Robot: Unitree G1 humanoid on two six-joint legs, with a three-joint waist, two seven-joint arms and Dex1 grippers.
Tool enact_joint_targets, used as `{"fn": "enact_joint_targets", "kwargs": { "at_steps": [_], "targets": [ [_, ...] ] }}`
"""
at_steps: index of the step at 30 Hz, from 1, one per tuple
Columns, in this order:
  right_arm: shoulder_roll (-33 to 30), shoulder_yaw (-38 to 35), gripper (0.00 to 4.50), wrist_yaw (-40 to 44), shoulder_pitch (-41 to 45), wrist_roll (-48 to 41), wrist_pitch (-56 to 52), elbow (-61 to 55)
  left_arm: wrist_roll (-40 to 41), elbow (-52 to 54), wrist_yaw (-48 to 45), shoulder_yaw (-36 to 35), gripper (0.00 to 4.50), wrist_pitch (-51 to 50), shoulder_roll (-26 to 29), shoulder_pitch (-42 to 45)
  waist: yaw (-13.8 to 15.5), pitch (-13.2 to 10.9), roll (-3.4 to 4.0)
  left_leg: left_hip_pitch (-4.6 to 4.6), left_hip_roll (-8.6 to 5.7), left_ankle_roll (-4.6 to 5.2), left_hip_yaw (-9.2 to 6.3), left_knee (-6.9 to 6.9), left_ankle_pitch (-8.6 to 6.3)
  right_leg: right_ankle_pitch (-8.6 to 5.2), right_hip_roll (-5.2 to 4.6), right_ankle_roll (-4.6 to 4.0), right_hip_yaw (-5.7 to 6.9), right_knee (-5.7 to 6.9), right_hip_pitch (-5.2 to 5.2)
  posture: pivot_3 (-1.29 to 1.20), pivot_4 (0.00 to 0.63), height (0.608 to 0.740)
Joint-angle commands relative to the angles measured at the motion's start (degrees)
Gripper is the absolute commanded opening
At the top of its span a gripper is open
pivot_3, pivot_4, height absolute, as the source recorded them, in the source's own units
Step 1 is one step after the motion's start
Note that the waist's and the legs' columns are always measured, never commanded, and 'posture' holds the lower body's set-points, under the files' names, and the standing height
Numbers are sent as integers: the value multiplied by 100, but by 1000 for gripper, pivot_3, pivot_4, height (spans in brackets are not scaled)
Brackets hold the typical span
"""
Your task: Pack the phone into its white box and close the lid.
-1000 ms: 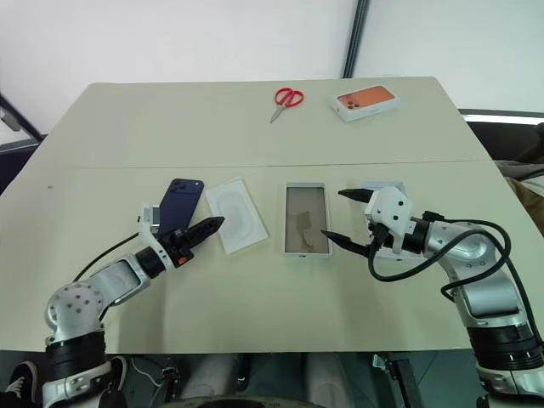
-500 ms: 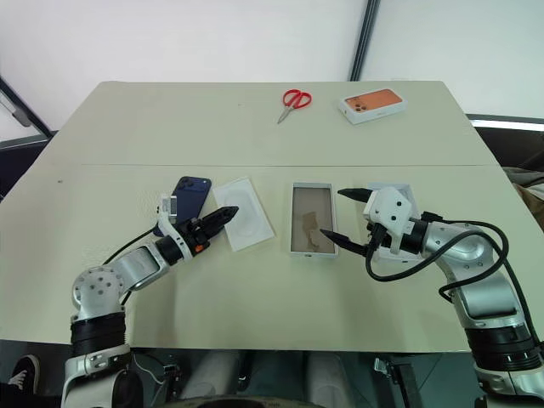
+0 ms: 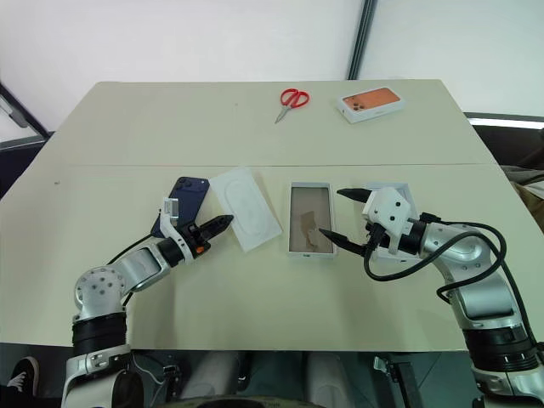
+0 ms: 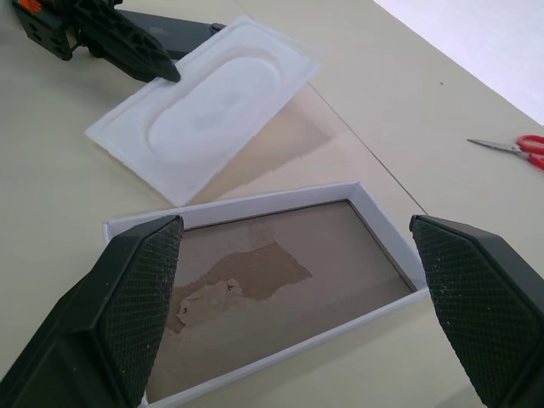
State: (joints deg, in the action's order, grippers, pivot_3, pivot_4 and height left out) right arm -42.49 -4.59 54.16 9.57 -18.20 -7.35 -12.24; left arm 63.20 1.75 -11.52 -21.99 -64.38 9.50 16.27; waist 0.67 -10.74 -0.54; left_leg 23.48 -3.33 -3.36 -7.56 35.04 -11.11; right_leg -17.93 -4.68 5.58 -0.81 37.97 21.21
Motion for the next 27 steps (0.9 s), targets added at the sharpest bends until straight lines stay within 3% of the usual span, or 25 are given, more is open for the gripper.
{"fn": "enact_joint_targets", "kwargs": {
  "at_steps": [1, 7, 12, 20, 23, 27],
  "targets": [
    [44, -46, 4500, -65, 57, -35, 12, -151, 129, -87, 131, -76, 51, -47, -26, -39, 2, -1, -1, 0, 0, 0, -1, -1, 0, 0, 0, 0, 0, 0, 1, 0, 150, 740],
    [56, 123, 4500, 118, -272, -391, -493, -612, 746, -166, 388, -470, 51, -166, 143, 219, 3, -5, -9, 3, 2, 0, -5, -7, 0, -1, 2, 1, -1, -1, 9, 0, 150, 740],
    [111, 632, 4500, 184, -283, -534, -1182, -920, 1324, -449, 483, -630, 51, -639, 719, 690, -27, -18, -25, 12, 6, 0, -5, -8, 0, 0, 7, 1, -1, 0, 20, 0, 150, 740],
    [231, 1376, 4500, 164, 252, 282, -954, -314, 1222, -501, 319, -342, 51, -687, 1108, 1006, 5, -24, -35, 12, 1, 0, -4, -27, -1, 0, 3, 2, -1, -20, 21, 0, 150, 740],
    [178, 1462, 3575, 317, 342, 284, -1068, -179, 1280, -397, 305, -288, 0, -676, 1113, 988, -1, -24, -36, 29, 1, 0, -8, -36, -1, 10, 4, 21, -1, -31, 34, 0, 150, 740],
    [-44, 1791, 1522, 411, 289, 974, -431, 258, 1317, -337, 383, -281, 0, -630, 1079, 974, -6, -24, -36, 77, 2, 0, -7, -34, 0, 19, 9, 35, -1, -29, 82, 0, 150, 740]
  ]
}}
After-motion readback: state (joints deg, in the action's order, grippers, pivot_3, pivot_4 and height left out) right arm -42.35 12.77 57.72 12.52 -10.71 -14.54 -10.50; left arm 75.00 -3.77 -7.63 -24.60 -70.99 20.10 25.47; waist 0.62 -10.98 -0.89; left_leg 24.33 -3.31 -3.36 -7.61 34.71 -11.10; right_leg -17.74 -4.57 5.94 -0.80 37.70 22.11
